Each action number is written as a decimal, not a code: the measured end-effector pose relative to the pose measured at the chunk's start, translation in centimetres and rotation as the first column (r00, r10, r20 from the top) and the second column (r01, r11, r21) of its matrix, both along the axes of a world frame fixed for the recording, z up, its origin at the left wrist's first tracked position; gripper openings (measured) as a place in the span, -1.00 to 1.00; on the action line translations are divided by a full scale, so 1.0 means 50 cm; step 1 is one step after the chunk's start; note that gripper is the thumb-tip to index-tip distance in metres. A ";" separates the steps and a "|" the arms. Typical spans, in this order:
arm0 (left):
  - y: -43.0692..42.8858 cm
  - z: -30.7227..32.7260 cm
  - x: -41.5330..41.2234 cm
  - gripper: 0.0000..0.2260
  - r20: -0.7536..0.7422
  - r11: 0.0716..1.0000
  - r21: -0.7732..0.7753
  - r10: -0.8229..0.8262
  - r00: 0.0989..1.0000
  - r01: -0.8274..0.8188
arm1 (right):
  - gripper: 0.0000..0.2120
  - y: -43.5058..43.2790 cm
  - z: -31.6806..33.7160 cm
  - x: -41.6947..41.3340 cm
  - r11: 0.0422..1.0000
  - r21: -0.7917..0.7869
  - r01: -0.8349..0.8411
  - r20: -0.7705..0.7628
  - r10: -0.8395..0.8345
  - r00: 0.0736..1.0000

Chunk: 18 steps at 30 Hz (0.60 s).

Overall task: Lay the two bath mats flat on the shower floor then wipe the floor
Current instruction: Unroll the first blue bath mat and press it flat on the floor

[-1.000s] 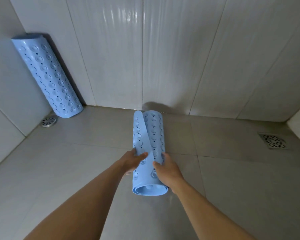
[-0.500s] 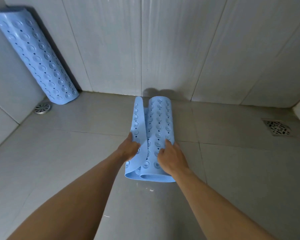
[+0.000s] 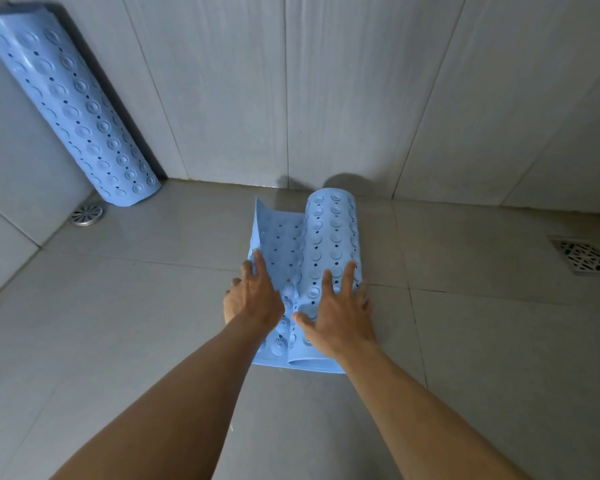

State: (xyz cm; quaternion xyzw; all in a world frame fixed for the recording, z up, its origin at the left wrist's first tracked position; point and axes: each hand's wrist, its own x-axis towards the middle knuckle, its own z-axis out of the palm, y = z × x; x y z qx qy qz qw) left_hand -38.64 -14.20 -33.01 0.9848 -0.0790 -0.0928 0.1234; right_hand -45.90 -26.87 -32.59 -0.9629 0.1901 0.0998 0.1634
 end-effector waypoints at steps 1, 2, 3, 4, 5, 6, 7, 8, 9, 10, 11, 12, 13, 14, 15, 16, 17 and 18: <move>0.006 -0.012 -0.003 -0.11 0.029 0.996 0.082 -0.048 0.998 0.045 | -0.07 -0.001 -0.002 -0.001 1.000 -0.006 -0.001 0.015 0.001 1.000; 0.012 -0.024 -0.004 -0.05 0.069 0.974 0.205 -0.109 0.992 0.093 | -0.08 -0.002 -0.005 -0.002 1.000 -0.011 0.000 0.029 0.000 1.000; 0.018 -0.034 -0.007 -0.07 0.096 0.935 0.332 -0.166 0.981 0.126 | -0.09 -0.003 -0.008 -0.002 1.000 -0.012 0.004 0.041 -0.003 0.999; 0.022 -0.041 -0.009 -0.17 0.096 0.889 0.433 -0.212 0.973 0.151 | -0.11 -0.004 -0.011 -0.002 1.000 -0.008 0.010 0.049 -0.009 0.999; 0.024 -0.044 -0.010 -0.28 0.082 0.845 0.505 -0.246 0.966 0.173 | -0.13 -0.004 -0.012 -0.002 1.000 -0.003 0.019 0.056 -0.018 0.998; 0.023 -0.046 -0.009 -0.35 0.058 0.806 0.559 -0.270 0.961 0.193 | -0.16 -0.005 -0.013 -0.001 1.000 -0.002 0.029 0.059 -0.028 0.998; 0.021 -0.044 -0.007 -0.38 0.035 0.770 0.604 -0.282 0.959 0.204 | -0.18 -0.005 -0.013 0.000 0.999 -0.009 0.036 0.058 -0.036 0.998; 0.018 -0.042 -0.005 -0.38 0.025 0.742 0.637 -0.292 0.956 0.210 | -0.20 -0.005 -0.012 0.001 0.999 -0.029 0.036 0.052 -0.034 0.998; 0.014 -0.039 -0.002 -0.39 0.031 0.719 0.663 -0.302 0.953 0.206 | -0.22 -0.005 -0.012 0.001 0.998 -0.059 0.025 0.046 -0.022 0.999; 0.011 -0.036 -0.001 -0.39 0.035 0.703 0.682 -0.308 0.951 0.203 | -0.24 -0.005 -0.012 0.002 0.996 -0.087 0.006 0.039 -0.002 0.999; 0.008 -0.035 0.000 -0.38 0.023 0.694 0.689 -0.307 0.951 0.208 | -0.26 -0.006 -0.013 0.003 0.995 -0.102 -0.015 0.031 0.018 0.999; 0.007 -0.036 0.002 -0.37 -0.003 0.691 0.688 -0.304 0.953 0.223 | -0.28 -0.007 -0.013 0.003 0.994 -0.104 -0.031 0.020 0.033 0.999; 0.007 -0.042 0.003 -0.36 -0.035 0.707 0.666 -0.287 0.957 0.236 | -0.30 -0.010 -0.012 0.003 0.994 -0.101 -0.042 0.006 0.042 0.999; 0.009 -0.053 0.005 -0.37 -0.075 0.740 0.623 -0.264 0.962 0.252 | -0.31 -0.013 -0.011 0.002 0.994 -0.098 -0.050 -0.010 0.049 0.999; 0.013 -0.064 0.006 -0.38 -0.131 0.807 0.533 -0.217 0.967 0.254 | -0.33 -0.016 -0.009 0.001 0.994 -0.096 -0.060 -0.026 0.057 0.998; 0.019 -0.072 0.006 -0.39 -0.205 0.871 0.426 -0.171 0.964 0.245 | -0.34 -0.018 -0.008 0.001 0.993 -0.094 -0.068 -0.039 0.065 0.997; 0.027 -0.079 0.006 -0.39 -0.275 0.918 0.325 -0.138 0.951 0.227 | -0.35 -0.020 -0.007 0.000 0.994 -0.090 -0.067 -0.044 0.064 0.997; 0.033 -0.083 0.005 -0.39 -0.317 0.939 0.264 -0.131 0.939 0.220 | -0.36 -0.020 -0.006 -0.001 0.995 -0.085 -0.058 -0.041 0.055 0.998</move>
